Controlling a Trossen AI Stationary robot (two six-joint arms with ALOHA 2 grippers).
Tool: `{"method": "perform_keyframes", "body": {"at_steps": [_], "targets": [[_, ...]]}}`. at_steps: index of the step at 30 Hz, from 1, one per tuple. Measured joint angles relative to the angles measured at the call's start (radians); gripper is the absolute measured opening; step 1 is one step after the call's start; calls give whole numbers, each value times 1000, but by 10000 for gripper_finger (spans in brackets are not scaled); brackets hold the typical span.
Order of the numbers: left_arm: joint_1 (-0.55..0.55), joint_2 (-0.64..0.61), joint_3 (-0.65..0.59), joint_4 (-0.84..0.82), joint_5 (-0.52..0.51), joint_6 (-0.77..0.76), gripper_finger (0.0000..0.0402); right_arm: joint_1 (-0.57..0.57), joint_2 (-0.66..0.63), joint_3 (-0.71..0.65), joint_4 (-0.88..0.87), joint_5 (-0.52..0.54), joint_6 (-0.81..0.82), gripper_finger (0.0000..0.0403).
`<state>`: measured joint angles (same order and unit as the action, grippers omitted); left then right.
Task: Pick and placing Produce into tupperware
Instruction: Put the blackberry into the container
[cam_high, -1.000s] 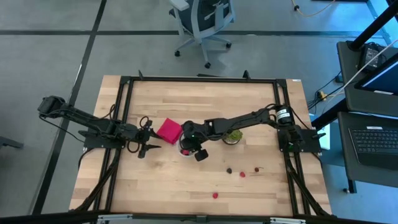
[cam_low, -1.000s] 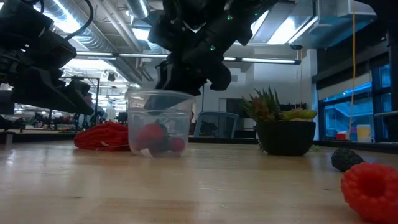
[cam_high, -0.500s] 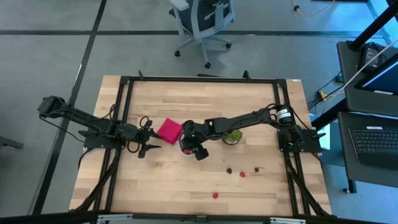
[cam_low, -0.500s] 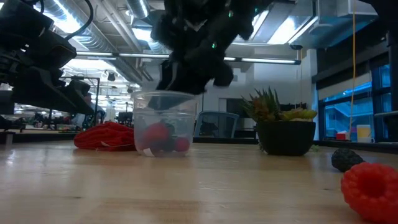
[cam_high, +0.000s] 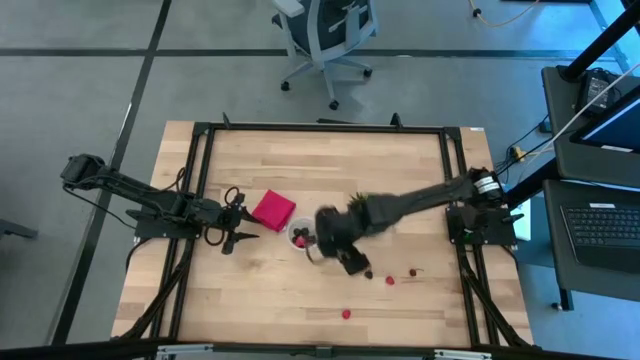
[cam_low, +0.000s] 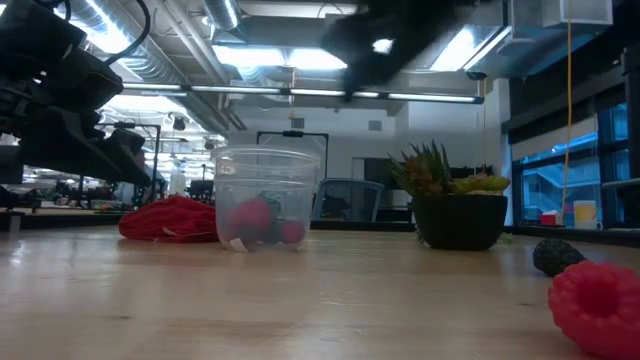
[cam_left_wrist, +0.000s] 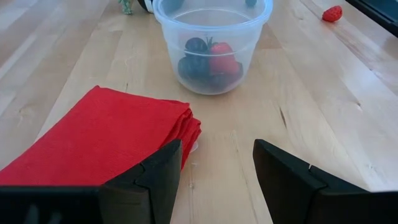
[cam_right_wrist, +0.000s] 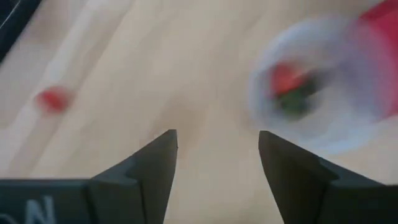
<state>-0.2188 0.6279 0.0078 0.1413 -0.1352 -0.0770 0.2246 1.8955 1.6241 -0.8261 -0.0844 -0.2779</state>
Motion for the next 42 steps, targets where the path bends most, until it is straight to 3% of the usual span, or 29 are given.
{"method": "perform_keyframes", "body": {"at_steps": [3, 6, 12, 21, 29, 42], "targets": [[0, 0, 0, 0, 8, -1, 192, 74, -1, -46, -63, 14, 69, 229], [0, 0, 0, 0, 24, -3, 192, 138, 0, -93, -159, 120, 211, 231], [0, 0, 0, 0, 25, 0, 192, 218, 0, -228, -113, 170, 401, 231], [0, 0, 0, 0, 24, 1, 192, 266, 0, -418, 86, 170, 424, 232], [0, 0, 0, 1, 14, 1, 192, 266, -5, -484, 179, 167, 422, 230], [0, 0, 0, 1, 13, 2, 192, 267, -3, -486, 189, 158, 403, 116]]}}
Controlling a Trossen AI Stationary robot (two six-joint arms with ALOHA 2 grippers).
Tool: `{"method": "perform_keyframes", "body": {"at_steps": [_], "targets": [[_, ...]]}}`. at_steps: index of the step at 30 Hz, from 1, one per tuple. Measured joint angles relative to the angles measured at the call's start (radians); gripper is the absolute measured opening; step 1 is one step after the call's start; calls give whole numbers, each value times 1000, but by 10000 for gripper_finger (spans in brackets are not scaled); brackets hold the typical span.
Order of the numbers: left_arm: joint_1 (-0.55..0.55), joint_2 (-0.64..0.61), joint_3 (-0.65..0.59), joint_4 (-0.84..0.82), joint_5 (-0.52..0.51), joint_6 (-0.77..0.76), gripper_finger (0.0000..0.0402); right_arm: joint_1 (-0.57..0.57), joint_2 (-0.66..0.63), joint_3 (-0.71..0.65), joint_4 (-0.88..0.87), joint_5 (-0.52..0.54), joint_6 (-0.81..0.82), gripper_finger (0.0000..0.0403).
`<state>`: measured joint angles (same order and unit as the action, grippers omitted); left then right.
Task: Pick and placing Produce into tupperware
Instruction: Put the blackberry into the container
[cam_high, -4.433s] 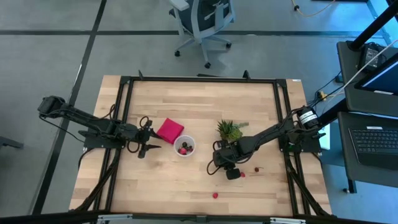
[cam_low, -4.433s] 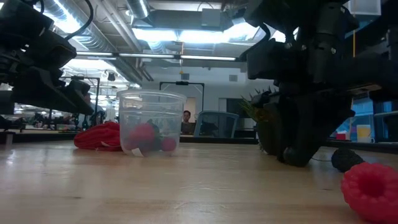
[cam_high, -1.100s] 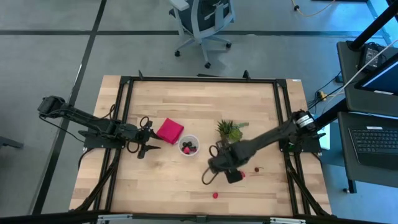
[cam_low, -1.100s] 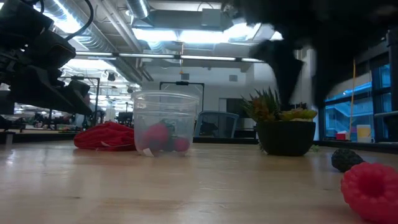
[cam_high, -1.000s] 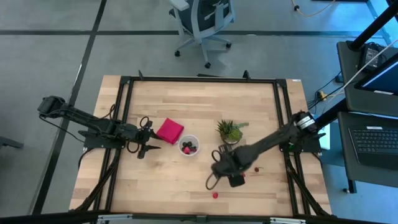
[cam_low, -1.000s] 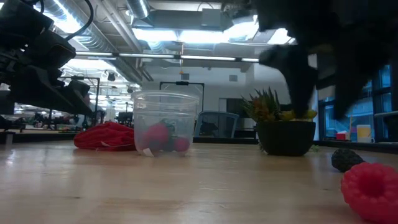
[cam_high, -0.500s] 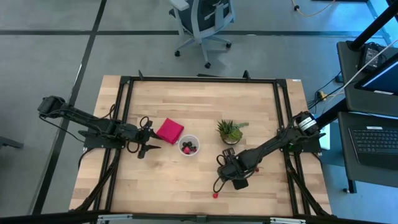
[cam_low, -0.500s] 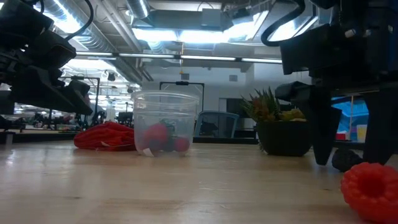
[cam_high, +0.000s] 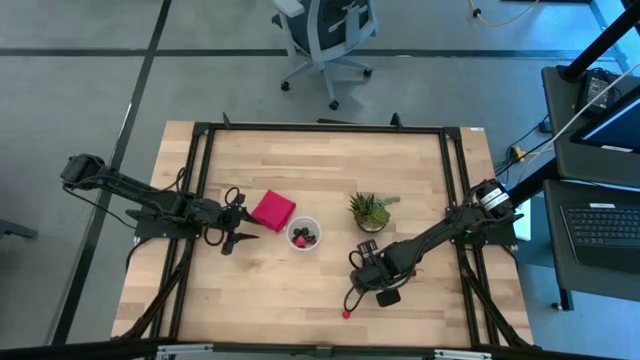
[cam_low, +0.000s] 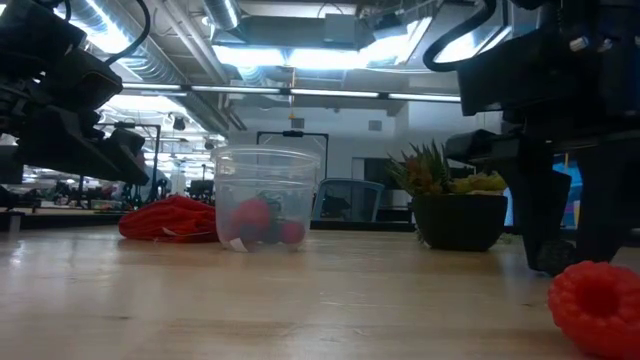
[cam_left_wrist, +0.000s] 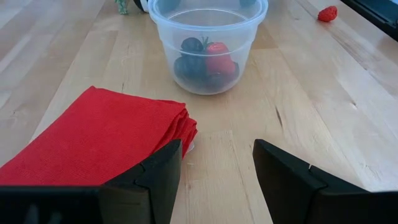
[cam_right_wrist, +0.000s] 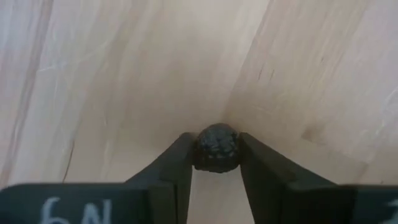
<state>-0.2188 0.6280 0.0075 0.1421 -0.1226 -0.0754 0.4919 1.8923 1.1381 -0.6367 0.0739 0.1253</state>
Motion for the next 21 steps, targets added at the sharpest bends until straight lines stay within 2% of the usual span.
{"method": "perform_keyframes", "body": {"at_steps": [6, 10, 17, 21], "targets": [[0, 0, 0, 0, 0, 0, 192, -4, 3, 12, 10, 10, 0, 110], [0, 0, 0, 0, 0, 0, 192, -34, 10, 79, -24, 31, -28, 112], [0, 0, 0, 0, 0, 0, 192, -106, 7, 260, -67, 145, -260, 110], [0, 0, 0, 0, 0, 0, 192, -172, 7, 369, -57, 167, -400, 112]]}}
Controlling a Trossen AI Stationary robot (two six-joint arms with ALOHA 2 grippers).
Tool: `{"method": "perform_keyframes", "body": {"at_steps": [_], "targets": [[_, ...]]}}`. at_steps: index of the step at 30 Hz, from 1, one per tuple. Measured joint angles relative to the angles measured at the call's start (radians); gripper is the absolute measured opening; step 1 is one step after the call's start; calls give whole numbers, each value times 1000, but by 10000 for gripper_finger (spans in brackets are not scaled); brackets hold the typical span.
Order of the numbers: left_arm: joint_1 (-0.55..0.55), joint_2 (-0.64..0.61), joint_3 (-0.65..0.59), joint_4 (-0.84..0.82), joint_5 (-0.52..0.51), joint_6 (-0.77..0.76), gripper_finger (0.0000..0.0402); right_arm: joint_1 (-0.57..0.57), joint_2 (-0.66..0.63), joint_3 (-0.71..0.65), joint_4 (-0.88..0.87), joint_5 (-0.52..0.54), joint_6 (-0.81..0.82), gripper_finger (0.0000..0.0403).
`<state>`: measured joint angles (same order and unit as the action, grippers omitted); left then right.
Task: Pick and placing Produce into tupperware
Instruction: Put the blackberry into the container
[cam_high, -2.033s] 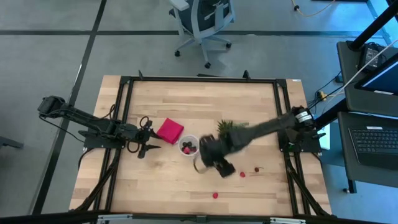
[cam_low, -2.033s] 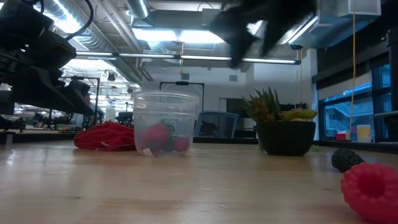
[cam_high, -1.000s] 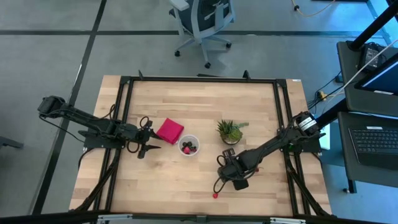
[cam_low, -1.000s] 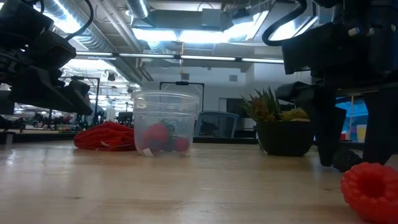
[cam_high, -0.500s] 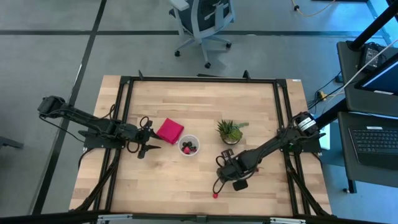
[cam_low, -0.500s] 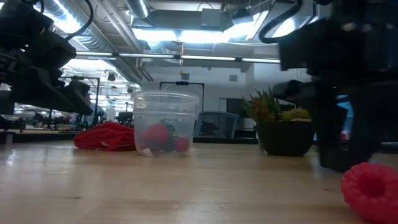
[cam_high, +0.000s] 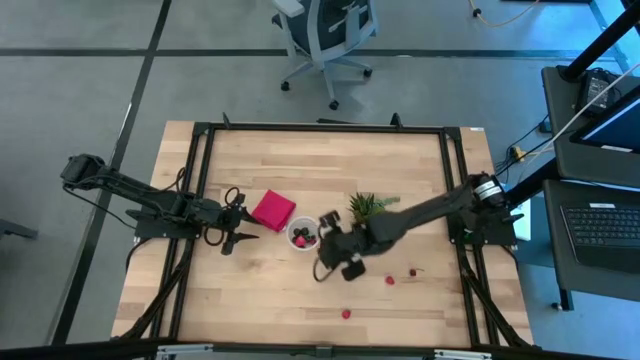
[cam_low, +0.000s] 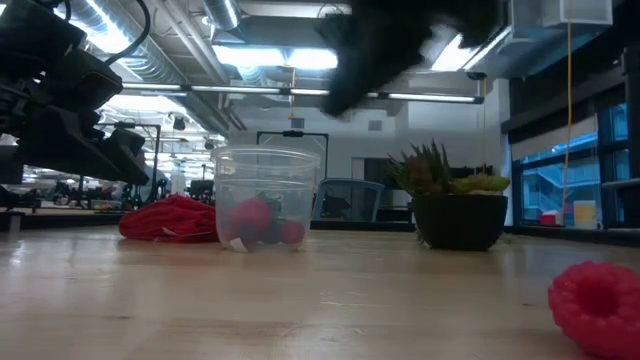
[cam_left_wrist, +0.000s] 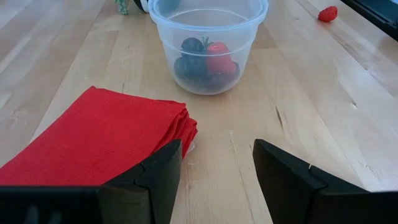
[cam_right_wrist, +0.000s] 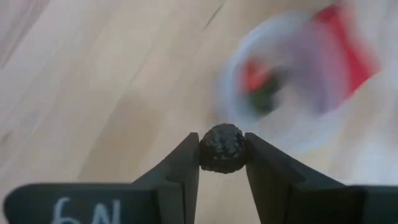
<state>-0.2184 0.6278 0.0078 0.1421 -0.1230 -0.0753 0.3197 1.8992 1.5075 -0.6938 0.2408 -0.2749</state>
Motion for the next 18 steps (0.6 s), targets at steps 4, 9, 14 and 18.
{"method": "perform_keyframes", "body": {"at_steps": [4, 9, 14, 18], "targets": [[0, 0, 0, 0, 0, 0, 192, -61, -2, 66, 106, -2, -87, 114], [0, 0, 0, 0, 0, 0, 192, -130, 5, 69, 269, -96, -172, 114], [0, 0, 0, 0, 0, 0, 192, -193, 52, 69, 272, -171, -152, 115], [0, 0, 0, 0, 0, 0, 192, -219, 98, 69, 271, -190, -147, 115]]}}
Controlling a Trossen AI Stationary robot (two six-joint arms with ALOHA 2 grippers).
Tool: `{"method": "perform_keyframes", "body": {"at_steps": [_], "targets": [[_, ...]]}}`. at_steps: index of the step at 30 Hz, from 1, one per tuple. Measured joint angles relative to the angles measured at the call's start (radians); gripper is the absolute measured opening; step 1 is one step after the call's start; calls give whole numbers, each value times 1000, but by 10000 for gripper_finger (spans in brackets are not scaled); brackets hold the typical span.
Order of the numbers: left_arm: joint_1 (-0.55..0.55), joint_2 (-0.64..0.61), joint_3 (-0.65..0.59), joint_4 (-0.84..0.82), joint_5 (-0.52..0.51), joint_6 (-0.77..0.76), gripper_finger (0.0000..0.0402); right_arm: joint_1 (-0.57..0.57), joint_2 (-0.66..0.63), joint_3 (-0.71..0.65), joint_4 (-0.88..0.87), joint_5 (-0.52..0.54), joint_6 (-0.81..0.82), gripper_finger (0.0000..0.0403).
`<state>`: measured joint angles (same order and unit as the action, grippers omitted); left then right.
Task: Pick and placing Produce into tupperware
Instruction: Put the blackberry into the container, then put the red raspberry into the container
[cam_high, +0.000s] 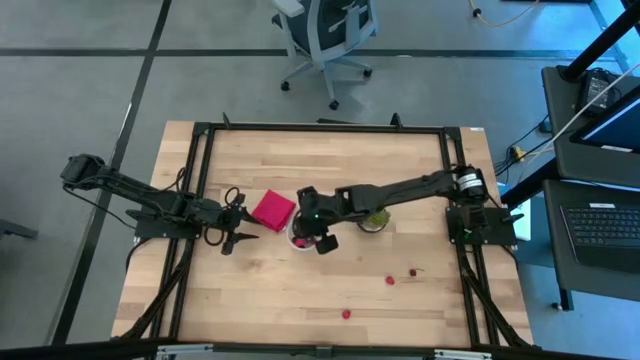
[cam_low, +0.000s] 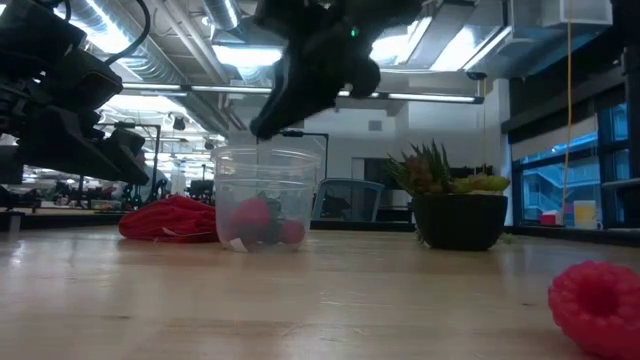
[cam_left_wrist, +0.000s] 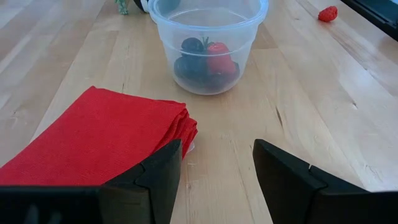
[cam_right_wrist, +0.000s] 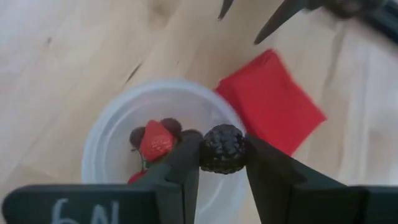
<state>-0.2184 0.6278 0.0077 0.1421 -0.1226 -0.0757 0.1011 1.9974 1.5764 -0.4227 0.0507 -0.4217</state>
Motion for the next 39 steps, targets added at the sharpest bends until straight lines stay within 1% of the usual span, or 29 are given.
{"method": "perform_keyframes", "body": {"at_steps": [8, 10, 24, 31, 39], "targets": [[0, 0, 0, 0, 0, 0, 192, -5, 54, 0, -1, -11, 0, 116], [0, 0, 0, 0, 0, 0, 192, -5, 57, 0, -13, -26, 0, 116], [0, 0, 0, 0, 0, 0, 192, -5, 78, 0, -29, -28, 27, 118], [0, 0, 0, 0, 0, 0, 192, -5, 78, 0, -30, -28, 28, 147], [0, 0, 0, 0, 0, 0, 192, -5, 78, 0, -31, -28, 28, 197]]}}
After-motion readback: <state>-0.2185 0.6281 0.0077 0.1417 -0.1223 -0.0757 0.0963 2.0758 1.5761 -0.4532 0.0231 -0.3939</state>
